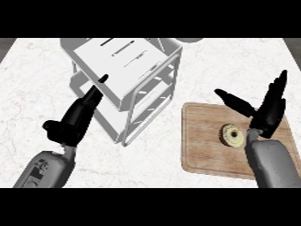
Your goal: Pick the cupcake from the cutting board and place it in the tiered basket
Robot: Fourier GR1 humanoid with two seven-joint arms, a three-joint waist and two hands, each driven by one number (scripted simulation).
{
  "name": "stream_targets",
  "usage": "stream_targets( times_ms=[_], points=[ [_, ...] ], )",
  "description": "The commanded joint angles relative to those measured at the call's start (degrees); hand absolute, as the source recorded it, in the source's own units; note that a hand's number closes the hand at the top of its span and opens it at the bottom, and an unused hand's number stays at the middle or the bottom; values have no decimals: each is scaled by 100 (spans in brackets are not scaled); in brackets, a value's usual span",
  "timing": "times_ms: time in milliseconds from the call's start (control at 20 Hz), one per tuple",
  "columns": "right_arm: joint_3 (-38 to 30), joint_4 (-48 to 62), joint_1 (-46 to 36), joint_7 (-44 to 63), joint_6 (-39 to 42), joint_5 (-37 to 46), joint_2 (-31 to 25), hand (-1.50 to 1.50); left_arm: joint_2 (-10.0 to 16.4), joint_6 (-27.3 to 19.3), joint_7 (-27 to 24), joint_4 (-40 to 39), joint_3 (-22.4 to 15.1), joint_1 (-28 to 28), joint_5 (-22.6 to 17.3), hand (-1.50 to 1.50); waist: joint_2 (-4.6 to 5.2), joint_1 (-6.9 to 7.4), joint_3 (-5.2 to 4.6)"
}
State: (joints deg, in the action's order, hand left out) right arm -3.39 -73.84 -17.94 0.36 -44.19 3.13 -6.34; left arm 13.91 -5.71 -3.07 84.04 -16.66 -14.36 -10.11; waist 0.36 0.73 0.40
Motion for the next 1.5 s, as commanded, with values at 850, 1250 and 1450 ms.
stream_targets(
  times_ms=[850, 1250, 1450],
  points=[
    [1968, 1674, -1237, 5723, 2886, 2976, -1241, -150, 188, 279, -71, -474, 161, 760, -199, 0, -156, -9, -139],
    [2403, 693, -2217, 8393, 4445, 3132, -671, -150, 220, 269, -259, -629, 301, 869, -171, 0, -167, -229, -77],
    [2140, 898, -2513, 8474, 4388, 3682, -614, -150, 202, 276, -252, -518, 336, 868, -199, 0, -139, -216, -71]
  ],
)
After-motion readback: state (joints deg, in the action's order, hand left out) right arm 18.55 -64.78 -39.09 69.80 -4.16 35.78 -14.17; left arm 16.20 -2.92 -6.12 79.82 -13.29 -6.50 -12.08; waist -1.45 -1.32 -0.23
